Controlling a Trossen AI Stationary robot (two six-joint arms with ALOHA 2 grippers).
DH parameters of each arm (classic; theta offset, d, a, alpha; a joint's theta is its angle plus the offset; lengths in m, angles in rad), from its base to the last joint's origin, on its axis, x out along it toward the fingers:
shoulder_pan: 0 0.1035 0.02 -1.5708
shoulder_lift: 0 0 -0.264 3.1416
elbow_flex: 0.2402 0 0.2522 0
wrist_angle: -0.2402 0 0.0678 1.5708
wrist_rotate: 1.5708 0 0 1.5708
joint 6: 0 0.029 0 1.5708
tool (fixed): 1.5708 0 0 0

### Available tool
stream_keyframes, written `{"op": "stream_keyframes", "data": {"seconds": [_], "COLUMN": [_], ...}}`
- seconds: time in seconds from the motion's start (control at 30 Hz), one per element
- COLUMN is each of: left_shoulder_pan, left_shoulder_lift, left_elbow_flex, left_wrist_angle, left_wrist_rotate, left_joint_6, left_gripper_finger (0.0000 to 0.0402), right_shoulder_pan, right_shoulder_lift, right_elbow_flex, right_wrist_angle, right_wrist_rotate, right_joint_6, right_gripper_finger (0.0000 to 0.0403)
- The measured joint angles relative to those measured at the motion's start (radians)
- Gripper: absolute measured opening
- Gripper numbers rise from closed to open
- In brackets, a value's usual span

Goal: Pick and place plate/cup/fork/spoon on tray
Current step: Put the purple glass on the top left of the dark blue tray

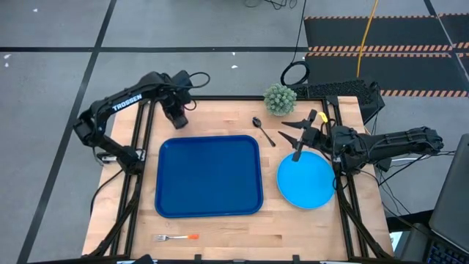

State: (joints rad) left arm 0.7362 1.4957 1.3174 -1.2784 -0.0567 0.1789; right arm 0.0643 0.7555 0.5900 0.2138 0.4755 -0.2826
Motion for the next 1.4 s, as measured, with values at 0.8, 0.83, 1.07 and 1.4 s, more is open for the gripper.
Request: {"op": "stream_keyframes", "data": {"seconds": [0.8, 0.83, 1.07, 1.4], "left_shoulder_pan": [0.011, 0.012, 0.027, 0.050], "left_shoulder_lift": [0.241, 0.240, 0.229, 0.229], "left_elbow_flex": [0.000, 0.000, 0.000, 0.000], "left_wrist_angle": [0.015, 0.015, 0.014, -0.025], "left_wrist_rotate": [-0.084, -0.084, -0.085, -0.083], "left_joint_6": [-0.053, -0.053, -0.057, -0.067], "left_gripper_finger": [0.0191, 0.0178, 0.0054, 0.0017], "right_shoulder_pan": [0.000, 0.000, 0.000, 0.000], "right_shoulder_lift": [0.000, 0.000, 0.000, 0.000], "right_elbow_flex": [0.000, 0.000, 0.000, -0.001], "right_wrist_angle": [-0.034, -0.034, -0.034, -0.033], "right_wrist_rotate": [0.000, 0.000, 0.000, 0.000], "right_joint_6": [0.004, 0.003, 0.002, 0.006], "right_gripper_finger": [0.0151, 0.0151, 0.0151, 0.0151]}}
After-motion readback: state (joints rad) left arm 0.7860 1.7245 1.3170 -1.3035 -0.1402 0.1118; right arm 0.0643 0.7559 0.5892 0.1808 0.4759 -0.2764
